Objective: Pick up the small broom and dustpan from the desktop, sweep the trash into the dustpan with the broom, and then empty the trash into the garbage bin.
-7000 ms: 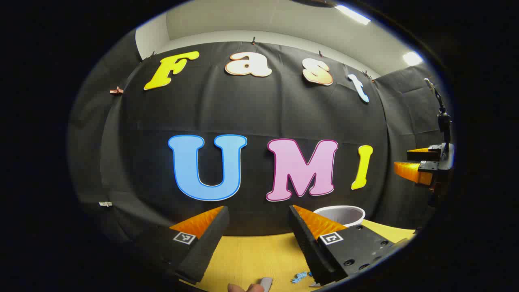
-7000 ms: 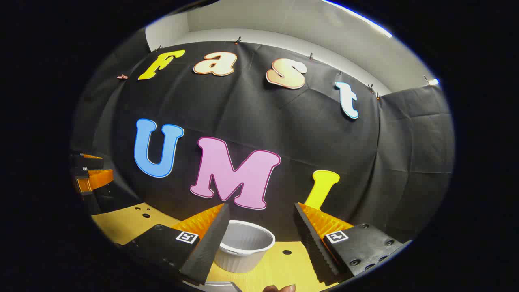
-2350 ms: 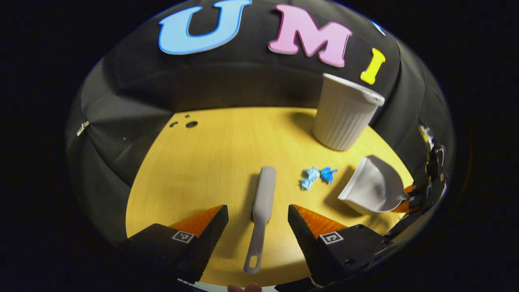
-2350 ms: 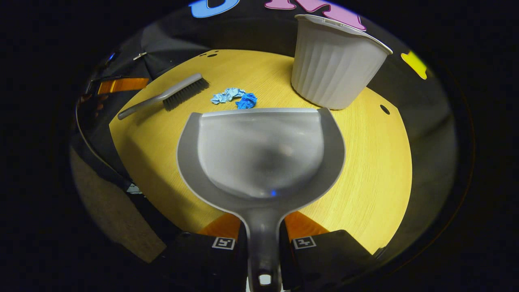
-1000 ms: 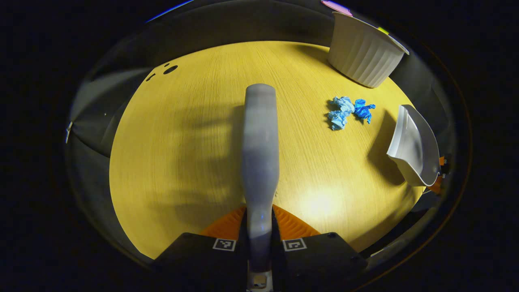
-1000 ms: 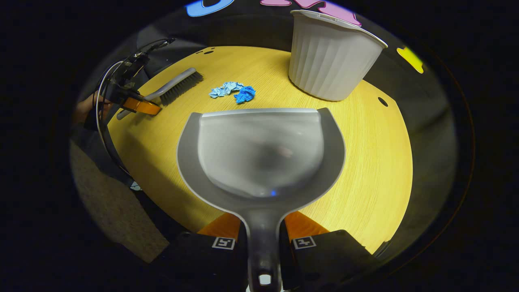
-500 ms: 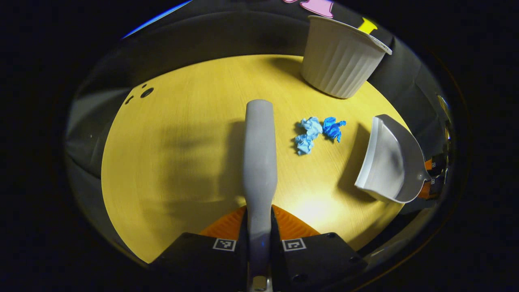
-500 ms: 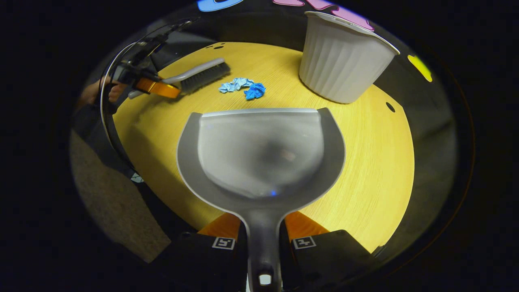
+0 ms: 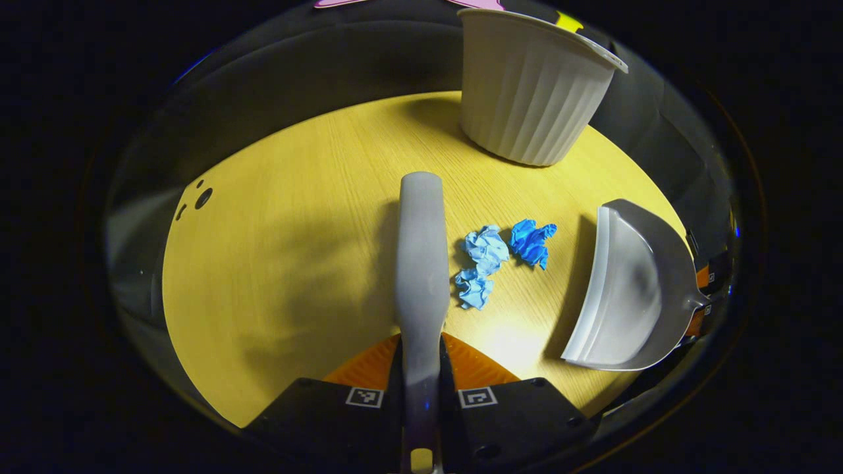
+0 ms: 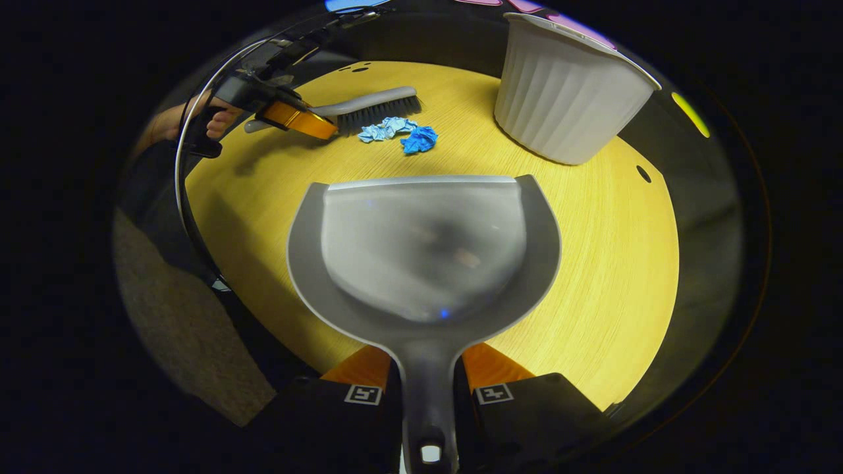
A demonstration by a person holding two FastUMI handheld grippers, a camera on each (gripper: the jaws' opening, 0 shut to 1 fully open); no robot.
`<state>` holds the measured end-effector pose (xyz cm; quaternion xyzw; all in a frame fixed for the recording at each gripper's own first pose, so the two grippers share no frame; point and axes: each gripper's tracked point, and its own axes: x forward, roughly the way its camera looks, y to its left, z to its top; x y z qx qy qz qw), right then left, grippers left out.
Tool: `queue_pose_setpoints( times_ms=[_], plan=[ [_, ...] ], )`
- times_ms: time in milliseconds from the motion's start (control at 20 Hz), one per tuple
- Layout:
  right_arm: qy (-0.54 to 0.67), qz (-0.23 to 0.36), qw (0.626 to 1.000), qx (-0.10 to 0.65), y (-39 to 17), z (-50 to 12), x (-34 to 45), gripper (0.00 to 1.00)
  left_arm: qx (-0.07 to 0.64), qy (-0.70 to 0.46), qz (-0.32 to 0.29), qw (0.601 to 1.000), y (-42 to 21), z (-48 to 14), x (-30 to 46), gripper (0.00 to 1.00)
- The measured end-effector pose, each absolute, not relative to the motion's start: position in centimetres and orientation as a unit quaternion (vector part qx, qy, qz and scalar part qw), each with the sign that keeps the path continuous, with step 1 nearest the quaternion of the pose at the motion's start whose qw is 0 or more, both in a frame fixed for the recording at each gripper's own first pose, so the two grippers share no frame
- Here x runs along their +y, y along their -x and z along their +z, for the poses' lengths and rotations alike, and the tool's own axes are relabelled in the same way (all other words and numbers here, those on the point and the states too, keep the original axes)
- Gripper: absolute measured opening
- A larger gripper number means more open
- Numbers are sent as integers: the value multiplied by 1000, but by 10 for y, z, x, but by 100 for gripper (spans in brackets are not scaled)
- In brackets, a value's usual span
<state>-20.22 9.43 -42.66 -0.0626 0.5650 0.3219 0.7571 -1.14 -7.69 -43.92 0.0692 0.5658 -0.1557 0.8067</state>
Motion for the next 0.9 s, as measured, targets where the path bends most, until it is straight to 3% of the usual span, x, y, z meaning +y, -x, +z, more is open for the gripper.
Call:
queue_pose_setpoints(
  times_ms=[900],
  plan=[
    [58,327,738,587,198,-425,99,36,550,-74,-319,768,44,-419,-163,27]
  ],
)
